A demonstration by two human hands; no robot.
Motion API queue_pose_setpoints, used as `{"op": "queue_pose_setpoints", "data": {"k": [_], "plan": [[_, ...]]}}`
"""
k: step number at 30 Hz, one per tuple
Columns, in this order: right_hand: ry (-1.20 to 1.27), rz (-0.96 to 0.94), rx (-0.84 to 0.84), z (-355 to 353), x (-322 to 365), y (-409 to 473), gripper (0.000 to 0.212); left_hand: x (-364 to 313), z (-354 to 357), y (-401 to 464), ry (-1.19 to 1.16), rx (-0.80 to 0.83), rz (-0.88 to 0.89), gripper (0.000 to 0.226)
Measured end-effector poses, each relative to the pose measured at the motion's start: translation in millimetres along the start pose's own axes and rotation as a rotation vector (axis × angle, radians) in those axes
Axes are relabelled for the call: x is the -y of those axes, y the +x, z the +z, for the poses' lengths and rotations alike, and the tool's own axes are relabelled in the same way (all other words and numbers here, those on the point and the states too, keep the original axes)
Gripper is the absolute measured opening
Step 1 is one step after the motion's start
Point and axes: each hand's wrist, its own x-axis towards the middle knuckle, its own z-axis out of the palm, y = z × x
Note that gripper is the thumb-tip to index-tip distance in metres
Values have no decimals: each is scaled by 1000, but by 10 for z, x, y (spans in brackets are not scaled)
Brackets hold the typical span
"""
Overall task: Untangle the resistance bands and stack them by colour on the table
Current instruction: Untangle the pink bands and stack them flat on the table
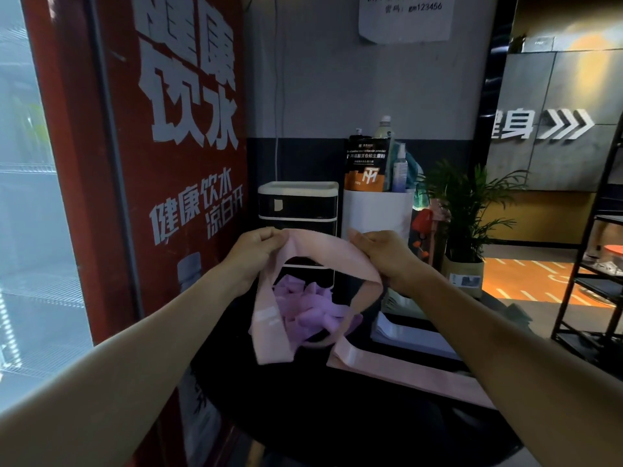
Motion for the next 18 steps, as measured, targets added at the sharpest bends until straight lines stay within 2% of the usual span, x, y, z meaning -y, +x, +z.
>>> {"op": "queue_pose_setpoints", "data": {"k": [6, 12, 14, 18], "plan": [[-34, 25, 87, -16, -35, -41, 52, 31, 22, 6, 37, 5, -23, 23], [-191, -40, 164, 31, -95, -40, 24, 82, 30, 2, 96, 32, 6, 20], [-229, -90, 92, 42, -128, -15, 23, 105, 19, -24, 195, 93, 53, 16], [-257, -154, -229, -35, -188, 44, 13, 198, -54, -79, 589, 167, 165, 13]]}}
